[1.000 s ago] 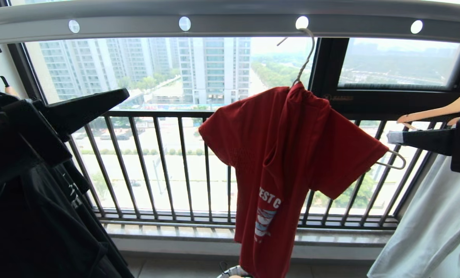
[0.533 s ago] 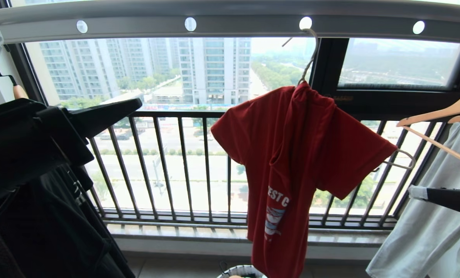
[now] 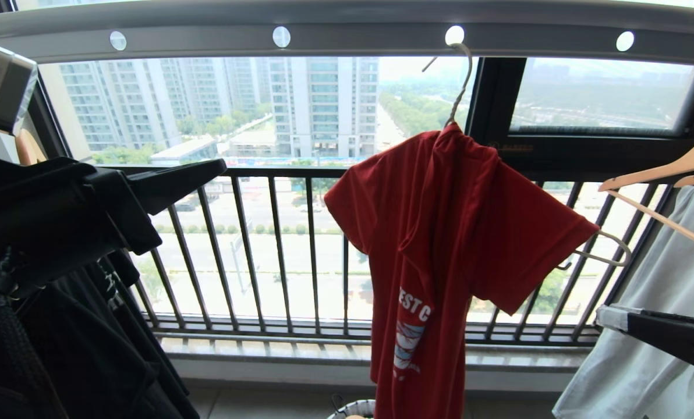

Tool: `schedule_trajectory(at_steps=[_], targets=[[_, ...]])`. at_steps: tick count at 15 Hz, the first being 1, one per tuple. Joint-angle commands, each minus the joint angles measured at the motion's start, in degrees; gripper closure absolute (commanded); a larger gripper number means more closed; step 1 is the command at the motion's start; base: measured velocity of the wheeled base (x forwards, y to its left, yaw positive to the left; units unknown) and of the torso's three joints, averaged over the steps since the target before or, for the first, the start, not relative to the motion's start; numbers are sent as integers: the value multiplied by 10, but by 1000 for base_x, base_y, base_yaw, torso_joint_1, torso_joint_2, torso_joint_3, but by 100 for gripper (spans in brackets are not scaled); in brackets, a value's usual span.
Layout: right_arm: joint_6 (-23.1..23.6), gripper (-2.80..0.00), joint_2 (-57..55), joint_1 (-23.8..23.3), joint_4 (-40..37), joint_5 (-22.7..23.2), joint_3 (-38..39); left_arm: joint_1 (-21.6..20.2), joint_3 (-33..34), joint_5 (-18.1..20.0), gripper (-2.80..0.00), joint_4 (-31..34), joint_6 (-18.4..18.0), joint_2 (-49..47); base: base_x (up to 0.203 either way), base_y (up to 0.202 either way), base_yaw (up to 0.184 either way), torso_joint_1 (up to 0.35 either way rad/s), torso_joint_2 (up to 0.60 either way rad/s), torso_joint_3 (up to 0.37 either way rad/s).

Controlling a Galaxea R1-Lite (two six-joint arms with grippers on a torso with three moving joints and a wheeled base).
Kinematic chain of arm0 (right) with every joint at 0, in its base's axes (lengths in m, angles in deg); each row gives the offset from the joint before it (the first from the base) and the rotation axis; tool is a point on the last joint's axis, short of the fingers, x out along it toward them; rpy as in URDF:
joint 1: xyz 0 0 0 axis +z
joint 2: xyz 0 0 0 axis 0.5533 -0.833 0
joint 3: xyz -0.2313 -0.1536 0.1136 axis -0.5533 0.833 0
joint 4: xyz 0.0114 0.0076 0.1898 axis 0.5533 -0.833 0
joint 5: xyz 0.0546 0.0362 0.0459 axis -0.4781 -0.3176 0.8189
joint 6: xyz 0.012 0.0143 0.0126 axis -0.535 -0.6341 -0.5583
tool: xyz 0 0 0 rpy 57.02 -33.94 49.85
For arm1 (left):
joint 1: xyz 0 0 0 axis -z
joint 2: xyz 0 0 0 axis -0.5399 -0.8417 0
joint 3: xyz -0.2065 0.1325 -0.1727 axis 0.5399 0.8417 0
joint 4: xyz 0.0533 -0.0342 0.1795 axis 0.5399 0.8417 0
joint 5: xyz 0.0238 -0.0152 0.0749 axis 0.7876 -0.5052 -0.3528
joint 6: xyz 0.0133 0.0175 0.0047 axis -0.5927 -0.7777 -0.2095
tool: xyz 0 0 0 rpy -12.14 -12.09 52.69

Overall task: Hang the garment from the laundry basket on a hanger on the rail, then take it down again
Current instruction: Hang the clothes rack on the clothesline, then take the clothes off the clothes rack

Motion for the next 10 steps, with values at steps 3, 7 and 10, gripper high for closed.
schedule_trajectory(at_steps=[3, 7, 10], targets=[[-21, -280, -50, 31, 83, 10, 17, -1, 1, 0, 0, -2, 1, 1, 0, 0, 0, 0, 0, 0], [10, -280, -83, 30, 103, -2, 23, 0, 0, -10, 0, -3, 0, -1, 0, 0, 0, 0, 0, 0], [22, -280, -111, 28, 125, -16, 28, 0, 1, -10, 0, -3, 0, -1, 0, 0, 0, 0, 0, 0]])
